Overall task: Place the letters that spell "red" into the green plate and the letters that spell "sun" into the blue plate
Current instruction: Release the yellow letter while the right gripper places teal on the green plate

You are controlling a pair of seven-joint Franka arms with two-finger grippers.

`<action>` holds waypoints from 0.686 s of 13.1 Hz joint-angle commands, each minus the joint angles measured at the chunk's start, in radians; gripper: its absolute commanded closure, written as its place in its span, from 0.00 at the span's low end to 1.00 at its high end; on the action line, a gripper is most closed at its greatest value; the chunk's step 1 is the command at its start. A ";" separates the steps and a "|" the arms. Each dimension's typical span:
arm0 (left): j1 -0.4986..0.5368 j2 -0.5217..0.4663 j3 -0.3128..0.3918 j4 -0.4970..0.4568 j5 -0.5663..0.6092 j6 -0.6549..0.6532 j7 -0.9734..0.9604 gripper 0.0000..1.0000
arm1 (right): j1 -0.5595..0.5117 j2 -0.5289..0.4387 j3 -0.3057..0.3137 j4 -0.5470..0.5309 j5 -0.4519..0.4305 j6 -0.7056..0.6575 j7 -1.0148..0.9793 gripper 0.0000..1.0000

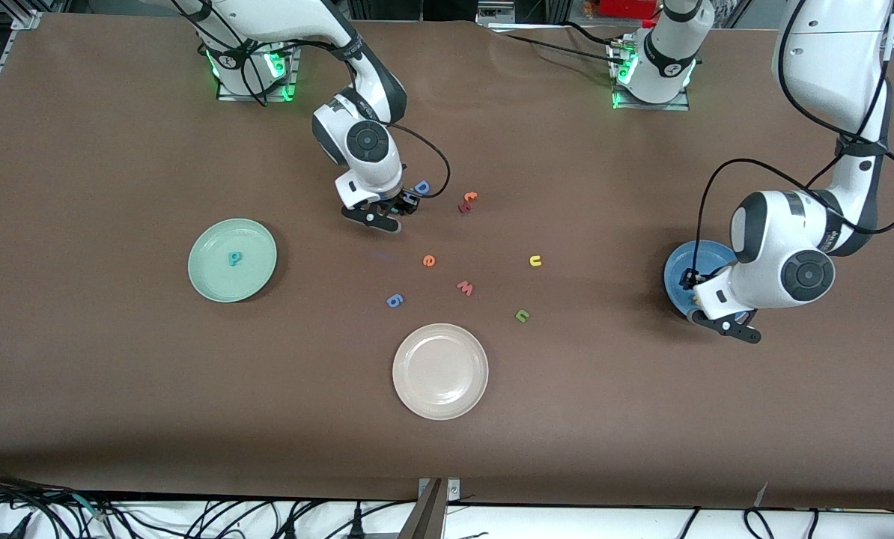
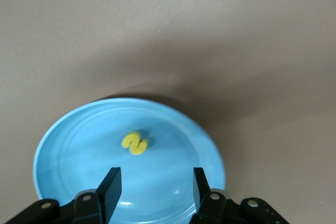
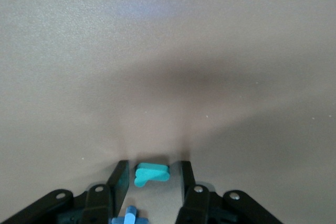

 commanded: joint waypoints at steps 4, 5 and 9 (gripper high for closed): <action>-0.062 -0.052 -0.128 0.005 -0.018 -0.014 -0.342 0.26 | 0.005 -0.011 0.004 -0.028 0.008 0.032 0.022 0.79; -0.063 -0.052 -0.161 0.005 -0.021 -0.014 -0.415 0.26 | 0.006 -0.011 0.004 -0.028 0.006 0.032 0.022 0.84; -0.084 -0.049 -0.210 0.002 -0.151 -0.014 -0.737 0.15 | 0.002 -0.046 -0.005 0.000 0.006 -0.020 -0.007 0.88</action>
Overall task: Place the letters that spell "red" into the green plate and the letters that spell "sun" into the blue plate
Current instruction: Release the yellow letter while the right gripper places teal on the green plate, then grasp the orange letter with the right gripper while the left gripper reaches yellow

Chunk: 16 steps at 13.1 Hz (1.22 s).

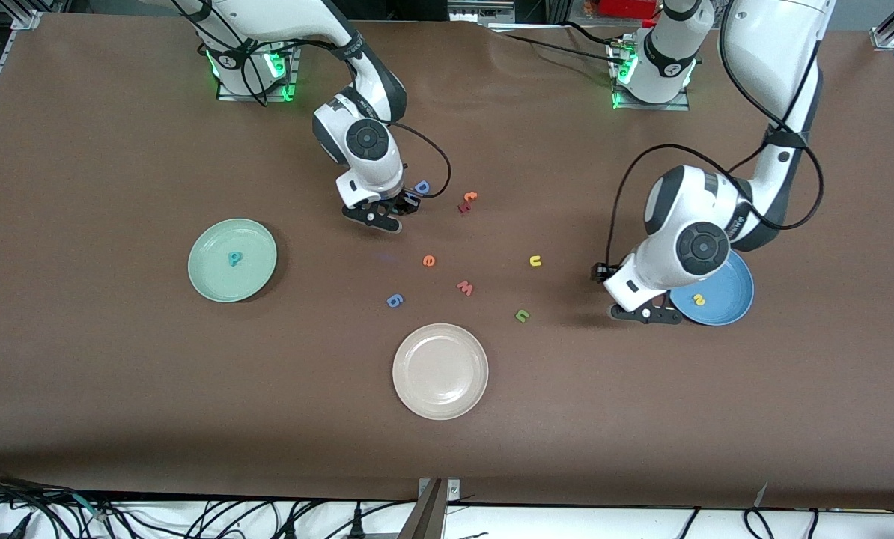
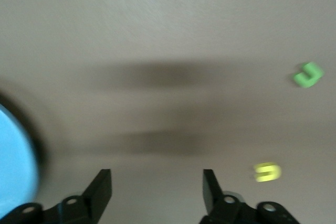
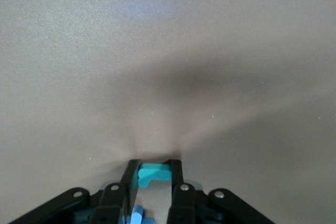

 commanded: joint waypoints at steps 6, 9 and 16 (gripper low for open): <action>-0.089 -0.009 -0.006 -0.006 -0.077 -0.012 -0.538 0.15 | 0.000 -0.112 -0.211 0.119 0.006 -0.345 -0.398 0.88; -0.094 -0.010 -0.018 -0.007 -0.071 -0.009 -0.547 0.15 | -0.002 -0.129 -0.336 0.107 0.008 -0.408 -0.636 0.88; -0.111 -0.180 -0.032 -0.196 -0.063 0.158 -0.507 0.15 | -0.077 -0.066 -0.503 0.079 0.011 -0.335 -1.001 0.86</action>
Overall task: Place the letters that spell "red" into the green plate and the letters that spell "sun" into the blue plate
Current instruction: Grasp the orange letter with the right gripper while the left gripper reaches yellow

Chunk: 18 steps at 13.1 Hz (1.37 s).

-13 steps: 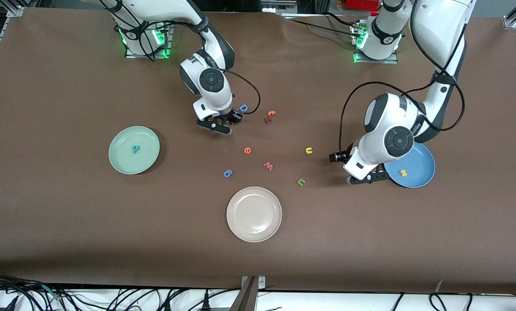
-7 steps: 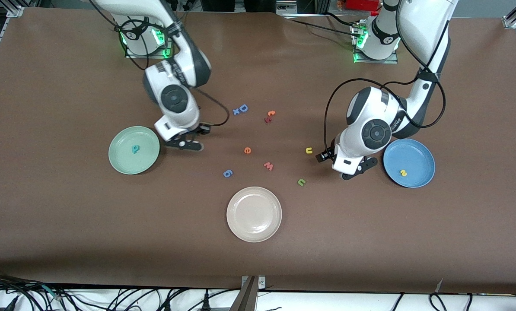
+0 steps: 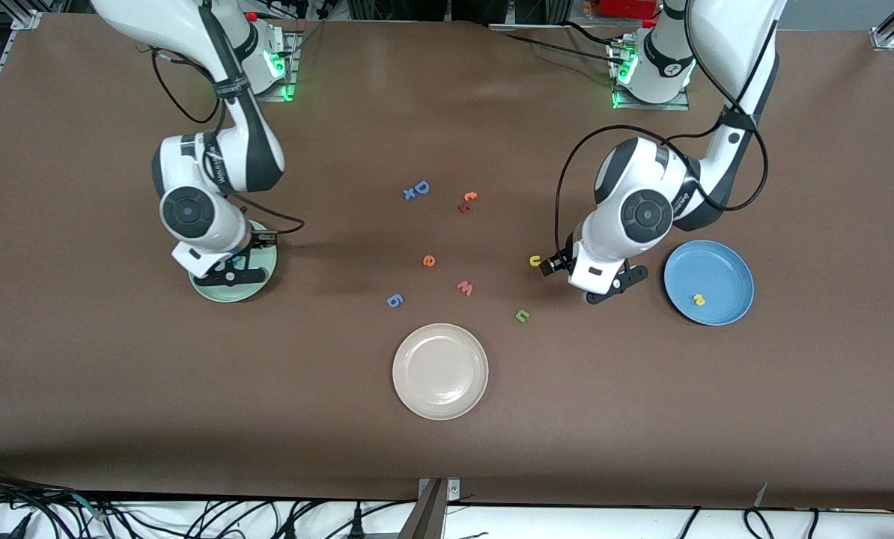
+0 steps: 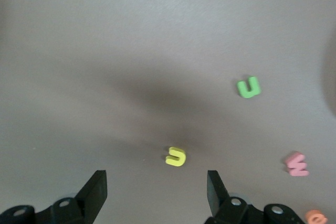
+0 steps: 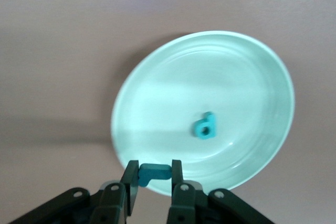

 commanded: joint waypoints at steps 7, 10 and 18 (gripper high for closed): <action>0.025 -0.020 -0.048 -0.117 0.019 0.144 0.077 0.15 | -0.041 0.035 0.039 0.017 0.088 0.015 0.000 0.00; 0.007 0.026 -0.062 -0.115 0.019 0.186 -0.012 0.15 | -0.037 0.036 0.159 0.057 0.105 0.003 0.230 0.00; -0.030 0.126 -0.061 -0.123 0.058 0.321 -0.033 0.17 | 0.028 0.197 0.343 0.311 0.109 0.109 0.769 0.01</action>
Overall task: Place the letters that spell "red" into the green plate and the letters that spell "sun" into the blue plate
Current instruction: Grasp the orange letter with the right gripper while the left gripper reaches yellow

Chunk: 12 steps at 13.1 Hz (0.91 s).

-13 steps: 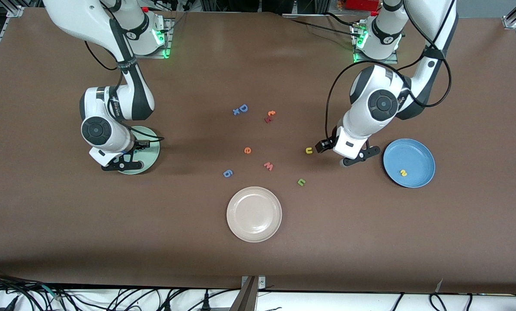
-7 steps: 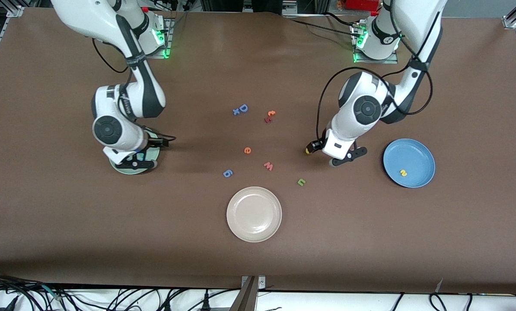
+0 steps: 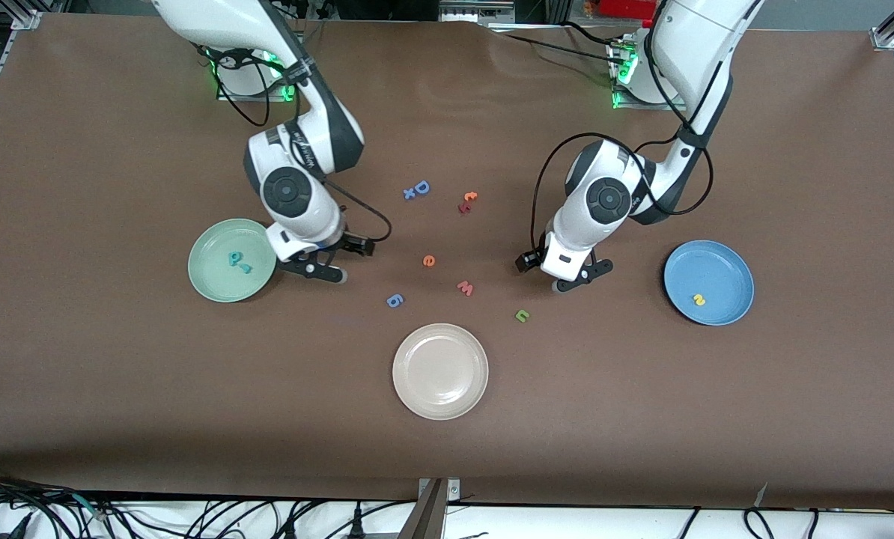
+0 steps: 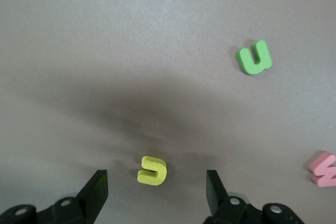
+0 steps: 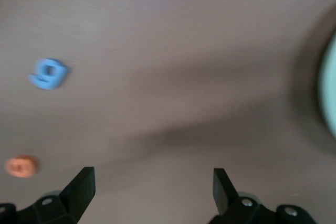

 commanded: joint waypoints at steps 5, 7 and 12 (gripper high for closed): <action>-0.023 0.013 0.000 -0.011 0.137 0.004 -0.048 0.21 | 0.091 0.259 0.027 0.340 0.015 0.015 0.285 0.02; -0.024 0.013 -0.003 -0.012 0.138 0.004 -0.053 0.21 | 0.121 0.318 0.027 0.397 0.012 0.054 0.316 0.05; -0.030 0.022 -0.003 -0.030 0.189 0.005 -0.053 0.22 | 0.153 0.358 0.025 0.405 -0.039 0.060 0.294 0.22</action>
